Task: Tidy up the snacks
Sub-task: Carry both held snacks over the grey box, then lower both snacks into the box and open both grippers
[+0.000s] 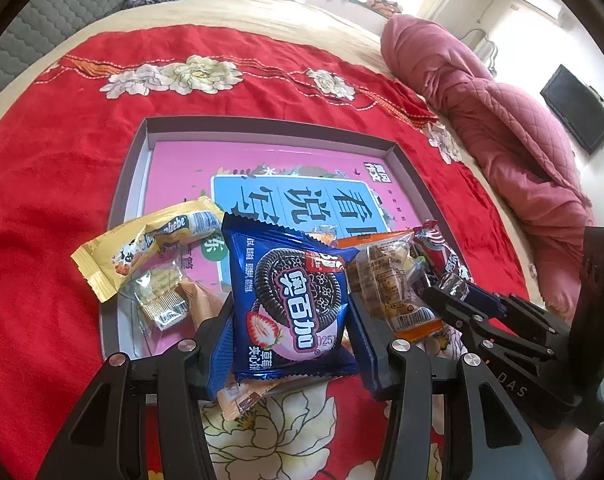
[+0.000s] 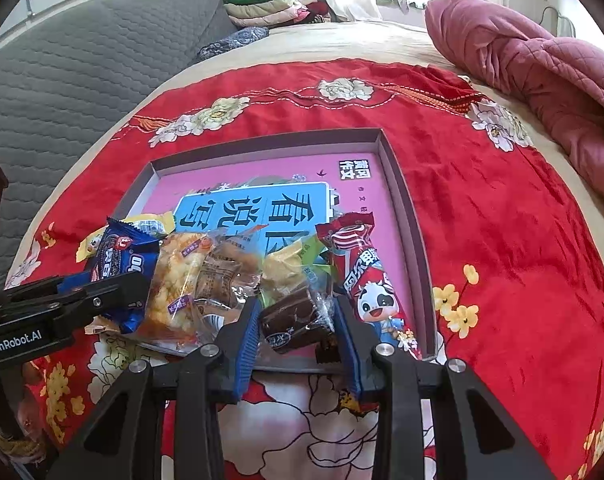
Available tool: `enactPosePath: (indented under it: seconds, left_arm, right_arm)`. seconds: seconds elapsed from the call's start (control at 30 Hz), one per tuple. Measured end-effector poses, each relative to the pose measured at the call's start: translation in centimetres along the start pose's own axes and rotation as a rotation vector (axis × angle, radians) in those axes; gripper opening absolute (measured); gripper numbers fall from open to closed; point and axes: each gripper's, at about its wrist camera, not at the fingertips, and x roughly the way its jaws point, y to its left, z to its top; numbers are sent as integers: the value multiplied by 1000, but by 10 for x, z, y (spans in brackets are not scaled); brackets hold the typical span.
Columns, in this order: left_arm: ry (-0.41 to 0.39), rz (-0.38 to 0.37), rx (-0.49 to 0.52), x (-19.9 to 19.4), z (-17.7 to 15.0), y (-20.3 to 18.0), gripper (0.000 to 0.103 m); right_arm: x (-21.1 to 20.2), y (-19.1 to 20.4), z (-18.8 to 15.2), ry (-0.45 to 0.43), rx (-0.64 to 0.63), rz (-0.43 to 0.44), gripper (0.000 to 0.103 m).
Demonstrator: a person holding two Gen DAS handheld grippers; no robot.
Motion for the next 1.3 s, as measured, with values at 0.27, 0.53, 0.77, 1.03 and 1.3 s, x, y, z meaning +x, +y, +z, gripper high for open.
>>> enactPosePath:
  seconds: [0.27,0.53,0.77,1.03,1.3]
  left_arm:
    - [2,-6,-3,0,0,0,53]
    - [3,-4,0,0,0,1,53]
    - [-2,-2,14,0,-1,-3,54]
    - [-14,5,29,-3,0,-6,58]
    - [-31,-4,35,-12,2,-9,62]
  right_arm:
    - [-2,-1,2,-9,4,-15,37]
    - [-6,0,3,-21,-1,-19,37]
    - [-9,0,3,-24,1,-18,37]
    - [-12,2,4,-31,-2,-18,37]
    - [-19,3,6,-53,-7,-24,44]
